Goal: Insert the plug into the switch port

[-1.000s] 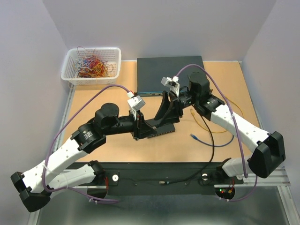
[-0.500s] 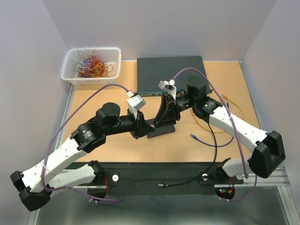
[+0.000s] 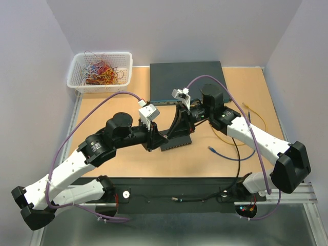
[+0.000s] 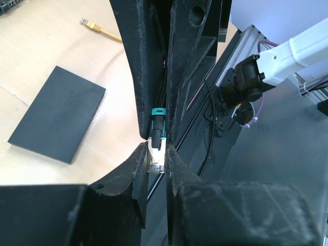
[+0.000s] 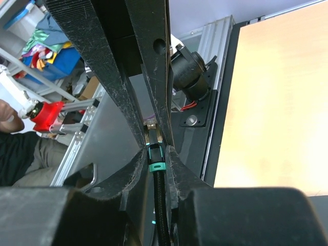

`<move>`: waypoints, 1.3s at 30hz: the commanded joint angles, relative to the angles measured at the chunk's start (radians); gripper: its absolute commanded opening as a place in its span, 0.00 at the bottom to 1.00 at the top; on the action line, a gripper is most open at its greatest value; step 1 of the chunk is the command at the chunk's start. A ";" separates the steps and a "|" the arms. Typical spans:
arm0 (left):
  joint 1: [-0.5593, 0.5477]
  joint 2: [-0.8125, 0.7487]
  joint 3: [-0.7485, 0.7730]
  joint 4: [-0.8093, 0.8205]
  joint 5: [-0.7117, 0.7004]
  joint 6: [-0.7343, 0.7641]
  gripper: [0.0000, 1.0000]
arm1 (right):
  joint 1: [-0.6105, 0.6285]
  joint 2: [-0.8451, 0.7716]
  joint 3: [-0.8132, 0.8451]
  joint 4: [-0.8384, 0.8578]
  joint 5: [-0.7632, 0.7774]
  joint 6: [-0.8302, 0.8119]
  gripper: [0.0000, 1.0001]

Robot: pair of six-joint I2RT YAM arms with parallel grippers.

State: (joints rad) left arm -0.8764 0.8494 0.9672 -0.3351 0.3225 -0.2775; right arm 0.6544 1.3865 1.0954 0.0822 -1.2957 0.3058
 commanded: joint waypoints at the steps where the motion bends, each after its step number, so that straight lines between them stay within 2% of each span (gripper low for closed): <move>1: 0.011 0.005 0.053 0.067 -0.145 0.020 0.00 | 0.033 -0.010 -0.015 0.010 0.002 0.013 0.07; 3: 0.011 0.010 0.050 0.061 -0.161 0.023 0.00 | 0.034 -0.014 -0.019 0.011 0.010 0.012 0.07; 5: 0.013 0.017 0.047 0.050 -0.187 0.024 0.00 | 0.033 -0.015 -0.020 0.011 0.019 0.018 0.00; 6: 0.011 0.020 0.047 0.044 -0.197 0.026 0.00 | 0.033 -0.017 -0.022 0.011 0.033 0.022 0.01; 7: 0.013 0.023 0.042 0.038 -0.201 0.032 0.04 | 0.033 -0.018 -0.023 0.010 0.051 0.024 0.00; 8: 0.011 0.030 0.039 0.033 -0.212 0.034 0.20 | 0.034 -0.023 -0.029 0.013 0.097 0.027 0.00; 9: 0.011 0.031 0.035 0.028 -0.218 0.034 0.28 | 0.033 -0.027 -0.035 0.010 0.126 0.033 0.00; 10: 0.011 0.036 0.030 0.027 -0.232 0.034 0.46 | 0.033 -0.029 -0.042 0.011 0.165 0.039 0.01; 11: 0.011 0.039 0.025 0.025 -0.240 0.032 0.54 | 0.033 -0.032 -0.048 0.013 0.274 0.047 0.01; 13: 0.013 0.045 -0.001 0.040 -0.247 0.031 0.64 | 0.031 -0.037 -0.078 0.011 0.405 0.079 0.00; 14: 0.013 0.048 -0.011 0.050 -0.252 0.024 0.70 | 0.030 -0.037 -0.106 0.010 0.534 0.090 0.00; 16: 0.013 0.056 -0.044 0.074 -0.257 0.017 0.73 | 0.028 -0.056 -0.141 0.011 0.671 0.125 0.01; 19: 0.014 0.083 -0.073 0.093 -0.298 -0.003 0.75 | 0.028 -0.110 -0.213 0.010 1.010 0.170 0.01; 21: 0.019 0.114 -0.082 0.097 -0.315 -0.026 0.75 | 0.030 -0.147 -0.256 0.004 1.146 0.184 0.01; 22: 0.022 0.123 -0.099 0.111 -0.359 -0.037 0.75 | 0.028 -0.164 -0.288 -0.004 1.285 0.197 0.00; 26: 0.054 0.177 -0.169 0.192 -0.379 -0.103 0.75 | 0.025 -0.193 -0.328 -0.068 1.569 0.233 0.01; 32: 0.123 0.328 -0.285 0.372 -0.382 -0.198 0.74 | 0.021 -0.063 -0.321 -0.139 1.745 0.266 0.00; 39: 0.139 0.464 -0.331 0.524 -0.381 -0.227 0.72 | 0.010 0.135 -0.316 -0.160 1.805 0.341 0.01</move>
State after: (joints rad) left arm -0.7483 1.2930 0.6476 0.0433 -0.0410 -0.4702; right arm 0.6735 1.4609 0.7647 -0.0608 0.4004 0.5827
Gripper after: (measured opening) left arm 0.729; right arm 0.215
